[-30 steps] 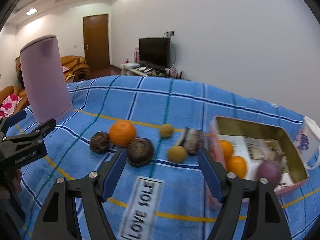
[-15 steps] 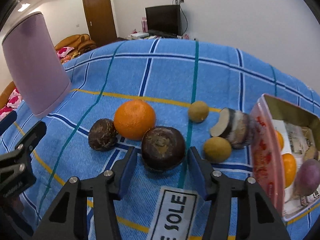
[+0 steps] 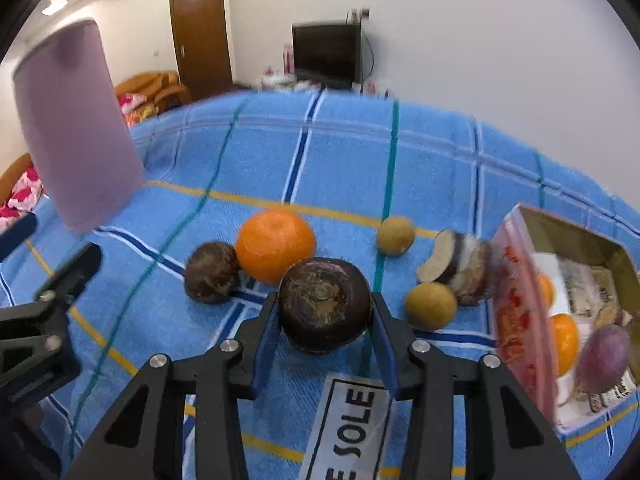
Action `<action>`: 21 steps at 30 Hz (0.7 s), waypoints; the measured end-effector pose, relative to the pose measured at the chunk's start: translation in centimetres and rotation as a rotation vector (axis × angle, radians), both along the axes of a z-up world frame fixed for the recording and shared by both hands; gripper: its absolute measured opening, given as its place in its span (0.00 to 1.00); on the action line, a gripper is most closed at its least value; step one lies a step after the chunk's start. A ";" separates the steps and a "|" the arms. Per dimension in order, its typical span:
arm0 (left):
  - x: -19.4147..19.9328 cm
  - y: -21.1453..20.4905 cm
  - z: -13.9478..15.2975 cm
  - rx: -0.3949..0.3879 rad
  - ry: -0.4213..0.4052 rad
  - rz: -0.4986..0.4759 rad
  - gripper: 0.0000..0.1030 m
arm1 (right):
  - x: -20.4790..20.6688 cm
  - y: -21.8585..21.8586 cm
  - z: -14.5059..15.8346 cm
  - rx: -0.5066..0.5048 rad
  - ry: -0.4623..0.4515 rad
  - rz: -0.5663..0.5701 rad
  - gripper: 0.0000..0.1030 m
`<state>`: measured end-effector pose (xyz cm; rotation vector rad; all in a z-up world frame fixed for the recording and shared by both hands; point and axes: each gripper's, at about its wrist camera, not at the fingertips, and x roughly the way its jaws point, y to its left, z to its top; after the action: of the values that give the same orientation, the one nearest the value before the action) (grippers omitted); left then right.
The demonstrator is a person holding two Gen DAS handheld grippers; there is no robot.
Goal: Organize fruits
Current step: 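Grasp another dark brown round fruit with the left tool while the right tool lifts its fruit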
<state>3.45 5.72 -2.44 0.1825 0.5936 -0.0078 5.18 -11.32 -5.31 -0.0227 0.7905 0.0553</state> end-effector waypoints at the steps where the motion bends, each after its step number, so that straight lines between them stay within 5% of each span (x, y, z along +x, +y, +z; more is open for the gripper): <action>1: 0.0 0.0 0.0 -0.005 -0.002 -0.006 0.99 | -0.6 -0.1 0.3 -0.004 -0.025 -0.002 0.43; 9: -0.3 -0.1 0.2 -0.049 0.001 -0.056 1.00 | -5.0 -2.0 2.7 -0.072 -0.191 -0.040 0.43; 21: 0.1 -3.3 -0.6 -0.101 0.140 -0.218 0.94 | -7.3 -5.5 3.7 -0.073 -0.239 -0.080 0.43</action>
<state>3.58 2.43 -2.99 0.1486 0.7086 -0.2629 -2.07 -16.87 -1.65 -0.0660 0.5538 -0.0515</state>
